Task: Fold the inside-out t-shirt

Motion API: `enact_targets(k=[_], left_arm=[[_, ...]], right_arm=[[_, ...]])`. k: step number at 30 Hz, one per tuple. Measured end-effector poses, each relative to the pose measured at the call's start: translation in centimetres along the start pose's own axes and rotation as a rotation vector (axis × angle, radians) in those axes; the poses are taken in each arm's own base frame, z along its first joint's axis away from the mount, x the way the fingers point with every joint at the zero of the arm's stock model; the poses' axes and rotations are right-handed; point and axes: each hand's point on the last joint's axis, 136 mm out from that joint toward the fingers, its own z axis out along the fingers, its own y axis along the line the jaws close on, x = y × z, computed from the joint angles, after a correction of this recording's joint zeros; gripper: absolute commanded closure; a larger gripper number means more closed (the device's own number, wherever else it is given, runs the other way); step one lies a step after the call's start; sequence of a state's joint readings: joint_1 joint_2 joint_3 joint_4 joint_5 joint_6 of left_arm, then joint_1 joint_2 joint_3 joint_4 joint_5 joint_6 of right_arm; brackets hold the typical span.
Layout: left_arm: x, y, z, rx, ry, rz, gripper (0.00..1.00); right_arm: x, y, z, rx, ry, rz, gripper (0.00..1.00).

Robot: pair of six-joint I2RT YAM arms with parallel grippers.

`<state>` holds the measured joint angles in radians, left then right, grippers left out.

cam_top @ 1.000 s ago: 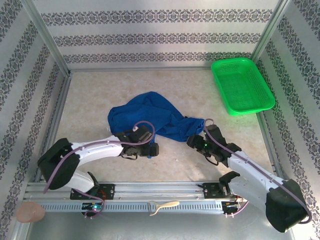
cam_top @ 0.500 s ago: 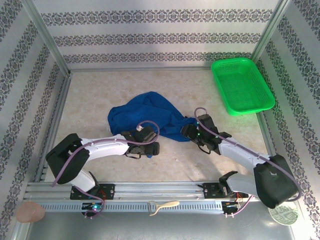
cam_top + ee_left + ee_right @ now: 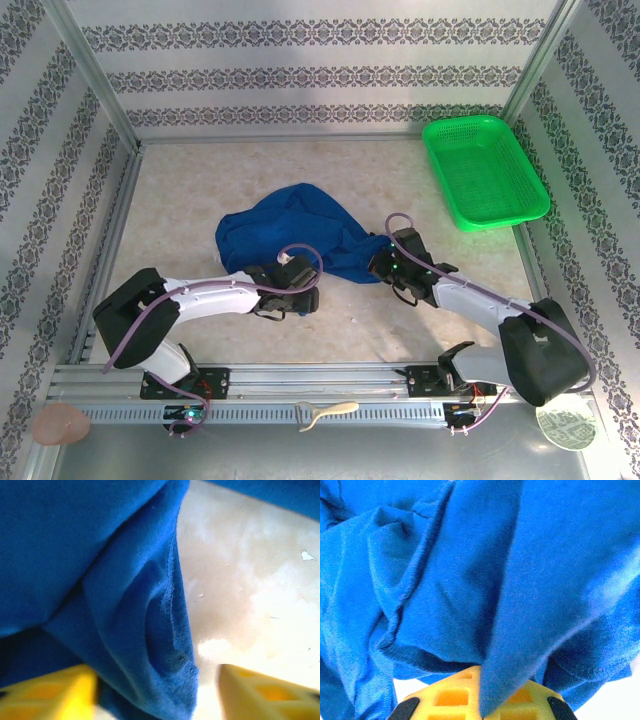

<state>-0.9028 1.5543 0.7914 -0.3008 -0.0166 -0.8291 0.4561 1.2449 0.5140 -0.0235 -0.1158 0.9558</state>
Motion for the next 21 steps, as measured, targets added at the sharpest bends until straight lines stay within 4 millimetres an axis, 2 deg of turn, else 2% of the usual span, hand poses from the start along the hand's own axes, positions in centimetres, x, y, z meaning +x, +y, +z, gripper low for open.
enact_targets(k=[1, 2, 6, 7, 9, 10, 13, 14, 16, 17, 18, 21], left_arm=[[0.0, 0.1, 0.1, -0.007, -0.003, 0.001, 0.96], [-0.1, 0.3, 0.1, -0.016, -0.006, 0.003, 1.0], [-0.9, 1.1, -0.5, -0.052, -0.026, 0.022, 1.0], [-1.8, 1.4, -1.2, -0.053, -0.04, 0.015, 1.0], [-5.5, 2.2, -4.0, -0.028, -0.121, -0.035, 1.0], [-8.0, 2.7, -6.0, 0.004, -0.173, -0.077, 1.0], [-17.7, 5.4, -15.3, 0.091, -0.447, -0.216, 1.0], [-20.9, 6.7, -19.4, 0.11, -0.551, -0.25, 1.0], [-25.5, 7.9, -26.8, 0.142, -0.724, -0.271, 1.0], [-27.5, 8.1, -31.0, 0.162, -0.816, -0.263, 1.0], [-28.5, 8.0, -34.0, 0.182, -0.876, -0.25, 1.0], [-30.0, 6.8, -41.1, 0.245, -1.003, -0.196, 1.0]], right_arm=[[-0.1, 0.2, -0.3, -0.01, -0.005, -0.001, 1.0], [-0.3, 0.6, -0.7, -0.026, -0.013, -0.002, 1.0], [-1.3, 2.4, -2.8, -0.092, -0.032, 0.002, 1.0], [-2.0, 3.2, -3.5, -0.113, -0.041, 0.002, 1.0], [-4.5, 6.0, -5.6, -0.174, -0.079, -0.002, 1.0], [-5.9, 7.5, -6.8, -0.206, -0.101, -0.006, 1.0], [-11.7, 14.0, -12.7, -0.354, -0.229, -0.044, 1.0], [-13.4, 16.1, -14.9, -0.405, -0.275, -0.065, 1.0], [-16.2, 20.0, -19.3, -0.494, -0.356, -0.106, 1.0], [-17.3, 21.8, -21.5, -0.539, -0.395, -0.13, 1.0], [-18.0, 23.3, -23.5, -0.578, -0.431, -0.153, 1.0], [-19.2, 26.4, -28.8, -0.671, -0.513, -0.203, 1.0]])
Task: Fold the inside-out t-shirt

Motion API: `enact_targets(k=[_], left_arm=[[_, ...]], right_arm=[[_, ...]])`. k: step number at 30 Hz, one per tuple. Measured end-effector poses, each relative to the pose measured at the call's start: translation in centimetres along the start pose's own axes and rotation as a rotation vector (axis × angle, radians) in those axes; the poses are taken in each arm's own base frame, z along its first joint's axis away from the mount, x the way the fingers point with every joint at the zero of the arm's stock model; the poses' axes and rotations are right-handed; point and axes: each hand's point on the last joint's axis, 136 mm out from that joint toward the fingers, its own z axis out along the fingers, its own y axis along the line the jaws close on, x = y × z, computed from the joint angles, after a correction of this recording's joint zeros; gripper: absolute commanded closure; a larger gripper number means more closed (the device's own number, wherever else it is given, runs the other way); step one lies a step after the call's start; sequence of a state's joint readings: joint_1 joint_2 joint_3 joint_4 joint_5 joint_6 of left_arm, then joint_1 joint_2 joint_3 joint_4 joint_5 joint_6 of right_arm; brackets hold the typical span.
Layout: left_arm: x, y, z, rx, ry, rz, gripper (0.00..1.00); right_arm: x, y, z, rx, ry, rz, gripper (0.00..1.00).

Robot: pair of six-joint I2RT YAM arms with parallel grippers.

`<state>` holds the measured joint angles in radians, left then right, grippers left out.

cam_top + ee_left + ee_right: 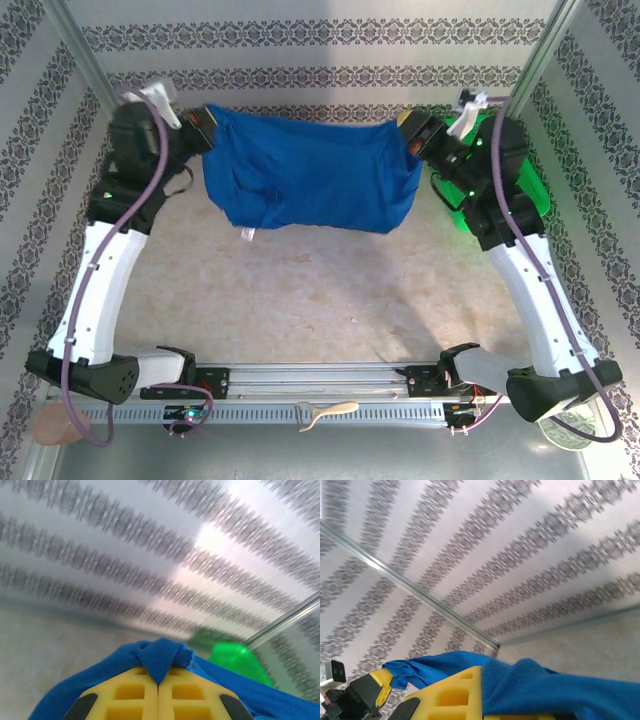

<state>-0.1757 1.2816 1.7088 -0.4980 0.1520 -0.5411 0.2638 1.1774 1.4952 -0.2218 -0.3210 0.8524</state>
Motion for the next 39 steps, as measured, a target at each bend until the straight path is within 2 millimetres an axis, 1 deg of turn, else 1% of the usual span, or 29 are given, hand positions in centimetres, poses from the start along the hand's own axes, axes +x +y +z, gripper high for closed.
enact_targets(k=[2, 3, 4, 8, 12, 14, 15, 16, 17, 18, 20, 22, 24, 25, 26, 28, 30, 31, 32, 33, 34, 35, 36, 37, 38, 39], left_arm=[[-1.9, -1.6, -1.2, 0.046, -0.026, 0.012, 1.0], [-2.5, -2.4, -1.7, 0.07, -0.031, 0.017, 1.0], [-2.9, -2.9, -2.2, 0.086, -0.034, 0.018, 1.0], [-4.1, -4.8, -4.2, 0.147, -0.04, 0.024, 1.0], [-5.4, -6.3, -6.5, 0.193, -0.07, 0.026, 1.0], [-5.9, -6.8, -7.5, 0.207, -0.088, 0.03, 1.0], [-6.1, -6.9, -7.7, 0.21, -0.093, 0.031, 1.0], [-6.0, -6.9, -7.6, 0.209, -0.091, 0.031, 1.0], [-5.9, -6.7, -7.4, 0.206, -0.085, 0.03, 1.0], [-5.4, -6.4, -6.8, 0.197, -0.07, 0.028, 1.0], [-3.9, -4.9, -4.8, 0.165, -0.021, 0.017, 1.0], [-2.2, -2.8, -2.1, 0.116, 0.042, 0.0, 1.0], [0.0, -0.1, 1.7, 0.058, 0.119, -0.024, 1.0], [1.4, 1.6, 4.2, 0.024, 0.167, -0.038, 1.0], [2.6, 2.9, 6.1, -0.002, 0.203, -0.048, 1.0], [5.6, 6.2, 10.4, -0.068, 0.293, -0.067, 1.0], [7.2, 8.4, 13.5, -0.112, 0.349, -0.077, 1.0], [7.5, 9.1, 15.0, -0.126, 0.368, -0.077, 1.0], [7.3, 9.6, 16.2, -0.134, 0.368, -0.07, 1.0], [6.8, 9.7, 17.1, -0.136, 0.364, -0.066, 1.0], [5.7, 9.4, 17.8, -0.131, 0.346, -0.058, 1.0], [4.1, 8.9, 18.2, -0.12, 0.313, -0.047, 1.0], [2.3, 8.0, 18.2, -0.102, 0.271, -0.034, 1.0], [0.2, 6.9, 17.8, -0.08, 0.218, -0.02, 1.0], [-1.3, 6.0, 17.2, -0.062, 0.177, -0.011, 1.0], [-3.1, 5.0, 16.1, -0.041, 0.133, -0.001, 1.0]], right_arm=[[-1.5, 2.3, -1.0, -0.045, -0.034, -0.027, 1.0], [-2.1, 3.4, -1.6, -0.063, -0.05, -0.04, 1.0], [-2.5, 4.0, -2.1, -0.075, -0.058, -0.047, 1.0], [-3.9, 7.4, -5.2, -0.124, -0.099, -0.087, 1.0], [-5.9, 11.6, -9.3, -0.198, -0.171, -0.146, 1.0], [-6.7, 13.5, -11.0, -0.234, -0.207, -0.178, 1.0], [-7.1, 14.4, -11.9, -0.251, -0.225, -0.192, 1.0], [-7.4, 14.9, -12.3, -0.262, -0.236, -0.201, 1.0], [-7.5, 15.1, -12.5, -0.268, -0.243, -0.207, 1.0], [-7.5, 15.1, -12.3, -0.267, -0.243, -0.211, 1.0], [-7.3, 14.0, -10.8, -0.249, -0.226, -0.206, 1.0], [-6.5, 11.7, -7.6, -0.202, -0.179, -0.182, 1.0], [-5.2, 8.3, -3.2, -0.127, -0.117, -0.153, 1.0], [-4.3, 6.2, -0.6, -0.079, -0.079, -0.14, 1.0], [-3.5, 4.2, 1.7, -0.034, -0.048, -0.132, 1.0], [-1.8, -0.4, 6.5, 0.071, 0.016, -0.119, 1.0], [-0.6, -4.1, 10.1, 0.152, 0.061, -0.117, 1.0], [-0.2, -5.5, 11.6, 0.181, 0.077, -0.12, 1.0], [-0.1, -6.4, 13.0, 0.201, 0.088, -0.126, 1.0], [-0.3, -6.8, 14.0, 0.209, 0.089, -0.13, 1.0], [-0.6, -6.7, 14.8, 0.208, 0.088, -0.138, 1.0], [-1.3, -5.9, 15.5, 0.196, 0.076, -0.151, 1.0], [-2.4, -4.6, 15.9, 0.172, 0.052, -0.167, 1.0], [-3.6, -2.9, 16.0, 0.144, 0.023, -0.185, 1.0], [-4.8, -1.0, 15.7, 0.107, -0.009, -0.206, 1.0], [-6.0, 1.4, 15.1, 0.065, -0.044, -0.226, 1.0]])
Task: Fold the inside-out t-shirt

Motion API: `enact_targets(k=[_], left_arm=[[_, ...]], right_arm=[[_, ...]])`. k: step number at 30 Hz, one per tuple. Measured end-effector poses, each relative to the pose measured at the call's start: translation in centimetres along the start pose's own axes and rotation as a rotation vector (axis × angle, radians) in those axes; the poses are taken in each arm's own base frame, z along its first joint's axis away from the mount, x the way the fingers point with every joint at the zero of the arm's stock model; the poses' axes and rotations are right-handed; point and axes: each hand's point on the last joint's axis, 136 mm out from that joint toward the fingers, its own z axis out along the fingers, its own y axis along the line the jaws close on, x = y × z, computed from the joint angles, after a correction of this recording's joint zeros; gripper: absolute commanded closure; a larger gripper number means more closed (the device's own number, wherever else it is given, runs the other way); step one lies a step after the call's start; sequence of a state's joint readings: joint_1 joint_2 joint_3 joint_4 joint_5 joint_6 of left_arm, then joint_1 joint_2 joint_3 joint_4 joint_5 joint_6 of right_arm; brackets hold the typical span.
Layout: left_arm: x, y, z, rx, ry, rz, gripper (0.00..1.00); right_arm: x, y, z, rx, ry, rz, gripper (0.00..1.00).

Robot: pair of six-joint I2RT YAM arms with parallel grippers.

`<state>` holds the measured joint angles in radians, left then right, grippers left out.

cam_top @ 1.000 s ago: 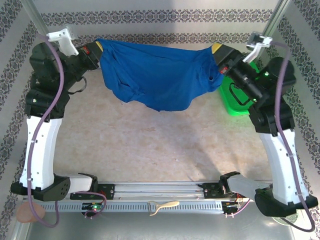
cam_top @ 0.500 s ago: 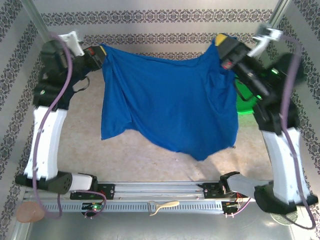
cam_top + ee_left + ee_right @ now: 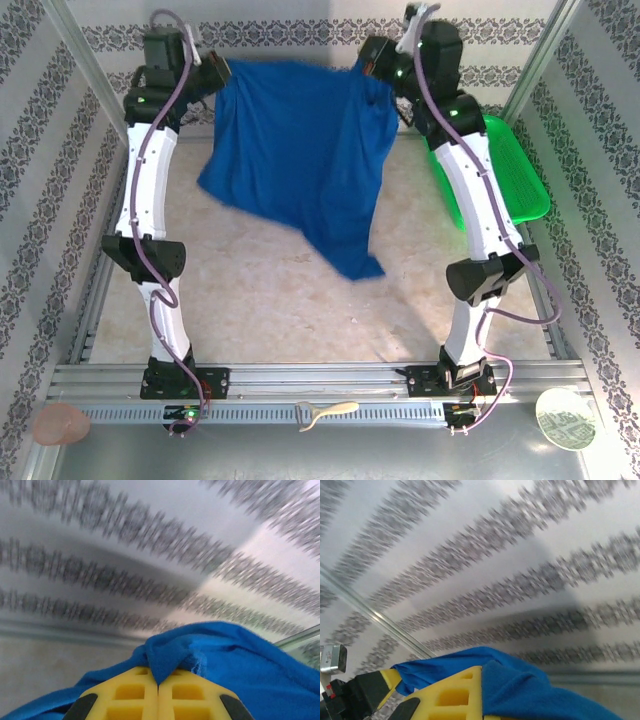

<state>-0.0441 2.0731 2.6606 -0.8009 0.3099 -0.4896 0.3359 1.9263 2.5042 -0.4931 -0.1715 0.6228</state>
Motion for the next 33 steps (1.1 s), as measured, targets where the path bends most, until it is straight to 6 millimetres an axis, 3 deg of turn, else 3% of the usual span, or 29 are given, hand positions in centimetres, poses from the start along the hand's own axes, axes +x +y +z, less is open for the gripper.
enact_targets(k=[3, 5, 7, 9, 12, 14, 16, 17, 19, 21, 22, 23, 25, 29, 30, 31, 32, 33], left_arm=[[-3.3, -2.1, -4.5, 0.035, -0.098, 0.021, 1.0], [-3.8, -2.5, -6.8, 0.039, -0.115, 0.024, 1.0], [-2.5, -2.3, -8.0, 0.03, -0.086, 0.02, 1.0], [0.5, -1.1, -8.4, 0.019, -0.04, 0.009, 1.0], [8.9, 3.1, -8.1, -0.038, 0.102, -0.035, 1.0], [15.4, 6.3, -7.7, -0.077, 0.213, -0.074, 1.0], [22.3, 9.4, -7.4, -0.112, 0.328, -0.122, 1.0], [26.0, 11.0, -7.6, -0.134, 0.392, -0.148, 1.0], [32.3, 13.3, -8.6, -0.169, 0.498, -0.193, 1.0], [37.4, 14.5, -10.0, -0.187, 0.583, -0.219, 1.0], [39.7, 14.5, -10.8, -0.185, 0.622, -0.228, 1.0], [41.4, 14.4, -11.4, -0.178, 0.648, -0.232, 1.0], [43.8, 13.9, -12.4, -0.158, 0.681, -0.234, 1.0], [45.5, 12.1, -13.5, -0.101, 0.686, -0.22, 1.0], [45.7, 11.6, -13.8, -0.085, 0.685, -0.215, 0.95], [45.7, 11.0, -14.1, -0.069, 0.682, -0.208, 0.79], [45.7, 10.4, -14.4, -0.05, 0.677, -0.202, 0.58], [45.6, 9.9, -14.7, -0.035, 0.672, -0.2, 0.41]], right_arm=[[-4.6, 5.1, -3.7, -0.107, -0.122, -0.054, 1.0], [-5.7, 7.3, -6.2, -0.141, -0.15, -0.088, 1.0], [-4.7, 7.9, -8.1, -0.14, -0.129, -0.11, 1.0], [-1.3, 6.3, -9.2, -0.107, -0.074, -0.109, 1.0], [7.4, 0.7, -9.8, -0.022, 0.05, -0.066, 1.0], [15.2, -5.0, -10.0, 0.076, 0.163, -0.021, 1.0], [24.9, -12.3, -11.1, 0.218, 0.316, 0.041, 1.0], [30.3, -16.3, -12.7, 0.306, 0.409, 0.07, 1.0], [38.4, -22.1, -17.4, 0.466, 0.563, 0.124, 1.0], [43.5, -25.7, -22.0, 0.588, 0.662, 0.164, 1.0], [44.9, -26.6, -23.8, 0.623, 0.684, 0.182, 1.0], [45.6, -27.2, -24.9, 0.645, 0.69, 0.197, 1.0], [45.0, -26.8, -24.9, 0.622, 0.636, 0.219, 1.0], [43.4, -25.8, -24.5, 0.577, 0.559, 0.245, 1.0], [43.1, -25.7, -24.5, 0.573, 0.548, 0.251, 1.0], [42.7, -25.4, -24.7, 0.57, 0.537, 0.258, 0.9], [42.2, -25.3, -25.0, 0.573, 0.521, 0.271, 0.69], [41.8, -25.2, -25.3, 0.578, 0.51, 0.276, 0.56]])
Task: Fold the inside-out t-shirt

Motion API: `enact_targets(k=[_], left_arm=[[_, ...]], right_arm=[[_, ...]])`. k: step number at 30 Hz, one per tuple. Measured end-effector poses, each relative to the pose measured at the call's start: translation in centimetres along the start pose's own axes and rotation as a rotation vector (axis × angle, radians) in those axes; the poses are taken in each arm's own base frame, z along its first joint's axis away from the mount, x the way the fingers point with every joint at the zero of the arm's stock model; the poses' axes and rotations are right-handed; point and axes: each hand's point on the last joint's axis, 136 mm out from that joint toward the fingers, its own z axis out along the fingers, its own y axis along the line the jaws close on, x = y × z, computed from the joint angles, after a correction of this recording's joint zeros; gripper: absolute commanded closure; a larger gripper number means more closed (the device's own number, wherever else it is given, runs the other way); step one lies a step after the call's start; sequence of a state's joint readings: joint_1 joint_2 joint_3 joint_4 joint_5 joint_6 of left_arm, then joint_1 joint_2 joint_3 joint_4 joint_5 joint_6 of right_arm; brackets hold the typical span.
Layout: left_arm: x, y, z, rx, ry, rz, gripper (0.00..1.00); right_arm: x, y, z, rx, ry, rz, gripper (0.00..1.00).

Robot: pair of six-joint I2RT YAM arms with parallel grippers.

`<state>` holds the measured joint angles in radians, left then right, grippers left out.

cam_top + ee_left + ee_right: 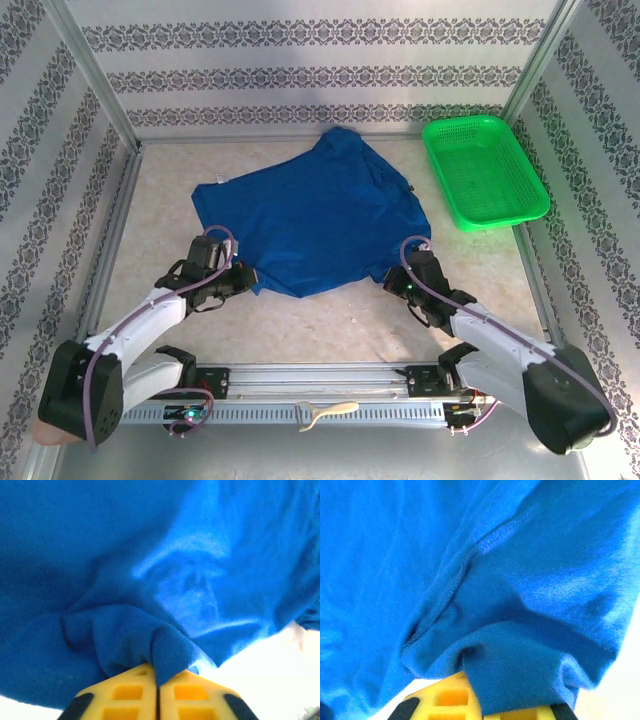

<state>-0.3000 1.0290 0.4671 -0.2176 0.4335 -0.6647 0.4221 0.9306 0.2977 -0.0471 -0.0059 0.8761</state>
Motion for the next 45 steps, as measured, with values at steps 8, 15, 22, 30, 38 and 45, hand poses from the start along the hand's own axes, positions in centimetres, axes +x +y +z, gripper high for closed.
enact_targets(k=[8, 15, 22, 30, 38, 45], left_arm=[[-1.7, -4.1, -5.8, 0.075, -0.131, 0.053, 0.0], [-7.6, -6.9, -4.7, 0.025, -0.14, 0.099, 0.01], [-18.1, -4.7, 5.7, -0.103, -0.048, 0.108, 0.0], [-23.5, -0.2, 12.8, -0.19, 0.016, 0.139, 0.0], [-21.0, 3.7, 12.6, -0.232, 0.074, 0.082, 0.0], [-17.3, 5.5, 9.6, -0.227, 0.067, 0.025, 0.0]], right_arm=[[-3.5, 0.2, -7.7, -0.024, -0.19, 0.09, 0.45], [-4.9, 1.2, -5.8, 0.029, -0.134, 0.106, 0.44], [-4.9, 4.3, 1.6, 0.047, 0.008, 0.092, 0.44], [-3.1, 5.4, 6.2, 0.04, 0.05, 0.149, 0.45], [-2.6, 2.6, 8.4, 0.099, 0.039, 0.298, 0.43], [-5.2, 2.6, 10.0, 0.119, 0.011, 0.379, 0.42]])
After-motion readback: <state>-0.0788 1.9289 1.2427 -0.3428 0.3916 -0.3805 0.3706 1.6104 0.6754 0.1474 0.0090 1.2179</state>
